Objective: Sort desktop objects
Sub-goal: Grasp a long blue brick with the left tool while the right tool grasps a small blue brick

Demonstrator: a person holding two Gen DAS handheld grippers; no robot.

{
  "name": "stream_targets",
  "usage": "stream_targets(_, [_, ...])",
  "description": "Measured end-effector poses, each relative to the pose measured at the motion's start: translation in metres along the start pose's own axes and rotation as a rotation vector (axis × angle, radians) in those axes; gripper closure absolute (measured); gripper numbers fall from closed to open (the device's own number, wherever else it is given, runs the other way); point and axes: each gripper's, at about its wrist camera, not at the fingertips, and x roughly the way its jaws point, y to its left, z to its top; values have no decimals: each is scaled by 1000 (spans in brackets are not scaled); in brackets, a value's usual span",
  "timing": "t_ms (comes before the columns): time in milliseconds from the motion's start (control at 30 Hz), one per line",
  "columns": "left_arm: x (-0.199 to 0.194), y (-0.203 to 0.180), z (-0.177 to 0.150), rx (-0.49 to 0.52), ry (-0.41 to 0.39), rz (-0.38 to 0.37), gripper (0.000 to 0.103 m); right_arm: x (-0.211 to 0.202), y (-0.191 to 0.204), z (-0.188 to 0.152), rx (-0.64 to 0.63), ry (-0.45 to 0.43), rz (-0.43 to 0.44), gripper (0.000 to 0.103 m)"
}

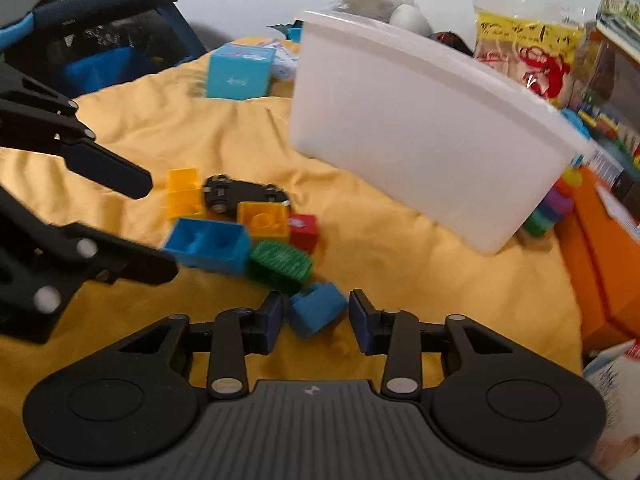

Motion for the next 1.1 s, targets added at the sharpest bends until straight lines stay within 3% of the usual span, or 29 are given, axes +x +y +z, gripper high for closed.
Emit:
stream_targets(133, [14,-17,4,141,10,-3,49,-15,-11,-8,22,-9,6,77])
stream_targets(167, [19,-21,4,177,18,-6,55,-15,-11,-8,22,-9,6,82])
stream_targets(300, [39,-25,2,270,52,22,70,-46,-18,-19,63,-26,68,84])
stream_targets(400, [43,-16,1,276,51,41,74,-58,-25,-29,168,1,134,83])
stream_targets(500, [32,4,6,115,78,-63,75,-60,-27,-36,230,18,157,84])
stream_targets(633, [18,28,-11,-249,130,-315,75,-59,-36,-50,353,41,201,84])
stream_targets(733, [16,28,-35,-422,161,-402,75,-55,-45,-61,442,62,225,84])
stream_targets(833, [18,29,-52,-489,164,-349,70,-53,-46,-67,448,69,213,80])
stream_targets(900, [12,31,-53,-474,132,-309,64,-54,-46,-67,439,62,219,75])
stream_targets(967, [2,29,-49,-394,93,-229,58,-55,-44,-64,418,51,220,74])
stream_targets(1100, [-15,14,-37,-167,48,-75,58,-59,-37,-59,347,26,209,74])
